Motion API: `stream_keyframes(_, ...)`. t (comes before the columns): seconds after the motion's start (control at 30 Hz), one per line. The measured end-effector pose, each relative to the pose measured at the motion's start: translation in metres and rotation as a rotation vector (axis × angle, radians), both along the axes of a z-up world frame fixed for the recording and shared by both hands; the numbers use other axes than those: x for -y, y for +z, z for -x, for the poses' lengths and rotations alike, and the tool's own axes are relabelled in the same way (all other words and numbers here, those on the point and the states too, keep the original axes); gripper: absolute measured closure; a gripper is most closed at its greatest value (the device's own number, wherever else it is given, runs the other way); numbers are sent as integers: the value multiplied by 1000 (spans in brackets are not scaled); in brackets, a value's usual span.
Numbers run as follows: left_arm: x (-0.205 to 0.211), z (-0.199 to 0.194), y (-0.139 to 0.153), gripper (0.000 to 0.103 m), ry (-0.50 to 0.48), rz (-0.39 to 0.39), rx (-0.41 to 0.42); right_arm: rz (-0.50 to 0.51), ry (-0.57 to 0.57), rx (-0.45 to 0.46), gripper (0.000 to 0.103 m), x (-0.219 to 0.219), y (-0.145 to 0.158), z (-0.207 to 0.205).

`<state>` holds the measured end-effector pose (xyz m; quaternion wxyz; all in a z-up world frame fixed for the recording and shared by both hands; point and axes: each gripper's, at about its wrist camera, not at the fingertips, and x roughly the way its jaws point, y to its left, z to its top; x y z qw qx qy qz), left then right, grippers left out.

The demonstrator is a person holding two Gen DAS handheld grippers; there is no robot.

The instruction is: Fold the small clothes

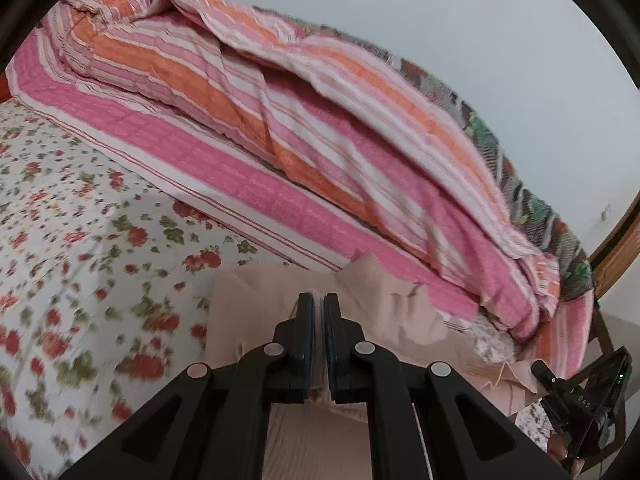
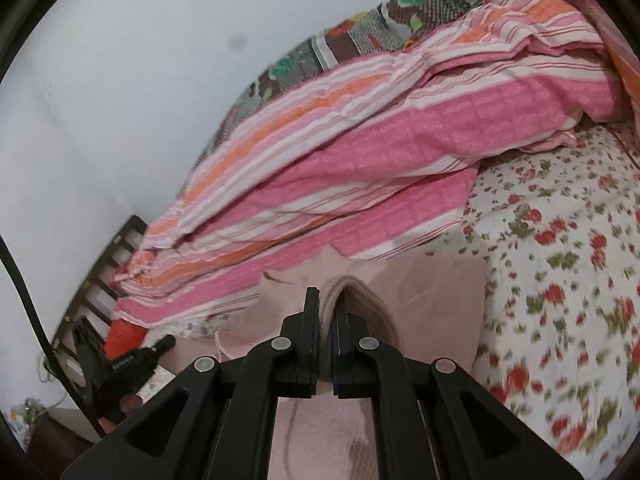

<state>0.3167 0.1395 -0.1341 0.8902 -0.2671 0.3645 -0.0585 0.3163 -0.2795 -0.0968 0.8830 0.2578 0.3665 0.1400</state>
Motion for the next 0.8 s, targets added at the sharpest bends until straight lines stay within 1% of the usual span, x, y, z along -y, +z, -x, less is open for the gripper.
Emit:
stream_keyframes(0.07, 2, -15, -8, 96, -9, 2, -26, 25, -2, -29, 98, -2, -9, -15)
stream_keyframes(0.17, 0, -30, -18, 95, -21, 22, -50, 34, -7, -78, 97, -2, -27, -34)
stream_keyframes(0.2, -1, -33, -21, 94, -16, 26, -55, 33, -8, -92, 92, -1, -30, -38)
stream_keyframes(0.23, -3, -36, -22, 88, -8, 25, -57, 26, -13, -108, 87, 0, -34, -42)
stream_keyframes(0.27, -4, -37, -23, 79, -4, 26, -60, 10, -19, -116, 83, 3, -37, -44)
stream_keyframes(0.3, -5, -38, -23, 76, -2, 29, -62, 0, -21, -119, 75, 5, -38, -45)
stream_keyframes(0.33, -7, -38, -23, 74, 2, 28, -60, -12, -26, -118, 74, 8, -39, -45)
stream_keyframes(0.4, -7, -36, -22, 74, 4, 11, -61, -13, -24, -113, 74, 11, -36, -43)
stream_keyframes(0.5, -7, -28, -17, 74, -1, -11, -59, 26, -22, -104, 74, 11, -28, -34)
stream_keyframes(0.6, -8, -15, -11, 73, -4, -29, -59, 74, -22, -89, 74, 12, -19, -14)
stream_keyframes(0.67, -7, -3, -7, 70, -6, -54, -59, 125, -15, -85, 74, 12, -15, 4)
stream_keyframes(0.73, -5, 15, -5, 66, -12, -86, -60, 167, -4, -85, 72, 12, -14, 22)
stream_keyframes(0.8, -5, 31, -6, 63, -17, -102, -68, 188, 13, -93, 71, 13, -15, 41)
